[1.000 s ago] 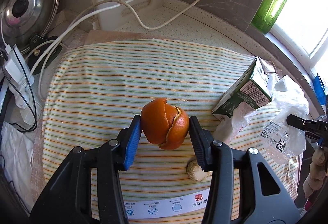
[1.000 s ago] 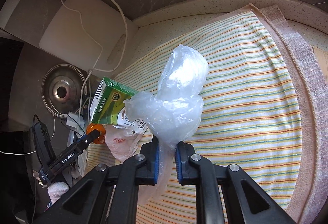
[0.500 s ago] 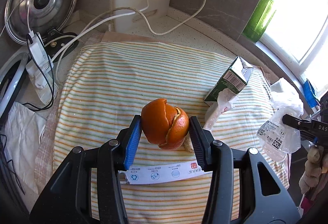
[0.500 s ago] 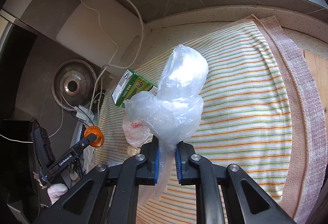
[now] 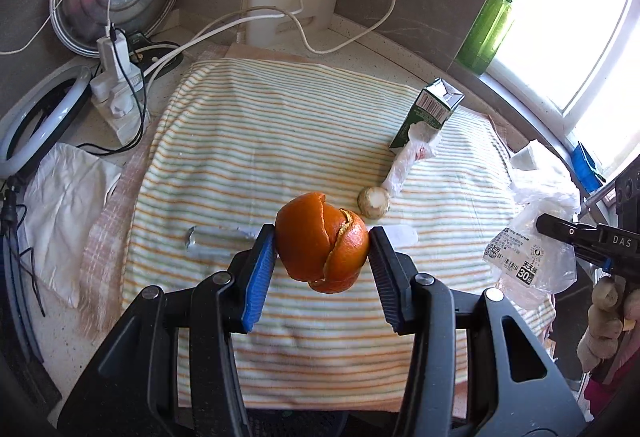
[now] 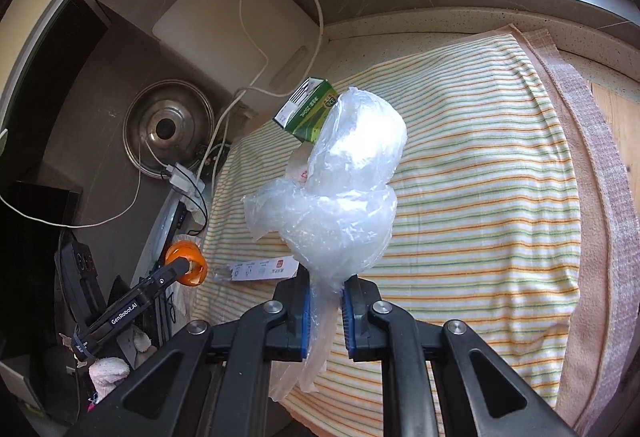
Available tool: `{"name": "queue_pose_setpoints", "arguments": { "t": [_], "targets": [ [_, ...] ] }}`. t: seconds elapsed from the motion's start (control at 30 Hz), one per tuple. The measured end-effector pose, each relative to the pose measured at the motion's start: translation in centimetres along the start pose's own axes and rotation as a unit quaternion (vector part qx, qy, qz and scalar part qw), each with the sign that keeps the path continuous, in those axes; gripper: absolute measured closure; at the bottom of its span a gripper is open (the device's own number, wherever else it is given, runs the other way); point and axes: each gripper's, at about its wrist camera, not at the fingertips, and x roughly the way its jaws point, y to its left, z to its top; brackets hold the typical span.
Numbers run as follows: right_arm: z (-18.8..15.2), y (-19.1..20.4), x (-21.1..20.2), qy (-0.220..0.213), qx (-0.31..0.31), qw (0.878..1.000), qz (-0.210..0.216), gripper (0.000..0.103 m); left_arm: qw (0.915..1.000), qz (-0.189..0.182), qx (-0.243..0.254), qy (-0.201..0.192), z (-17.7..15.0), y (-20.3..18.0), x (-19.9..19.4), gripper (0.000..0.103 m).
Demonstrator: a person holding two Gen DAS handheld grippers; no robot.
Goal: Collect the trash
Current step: 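Carry the orange and plastic bag down to the blue wastebasket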
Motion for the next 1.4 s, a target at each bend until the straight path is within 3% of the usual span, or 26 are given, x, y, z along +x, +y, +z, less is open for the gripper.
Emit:
{"name": "queue_pose_setpoints", "arguments": {
  "t": [0.73,1.13,1.4],
  "targets": [
    [-11.3,6.9,1.0,0.052,-0.054,0.997,-0.001,0.092,0.999,-0.004,-0.036,0.025,-11.7,5.2,-5.9,0.056],
    [-17.0,10.0,3.9,0.09,-0.098,0.991,-0.02,0.092,0.997,-0.005,-0.052,0.057,-17.1,7.6,-5.7,0.056],
    [-20.9,9.9,6.1,0.122,-0.108,0.986,-0.042,0.092,0.9933,-0.005,-0.07,0.092,-21.2,9.3,-4.2,0.056]
  ]
}}
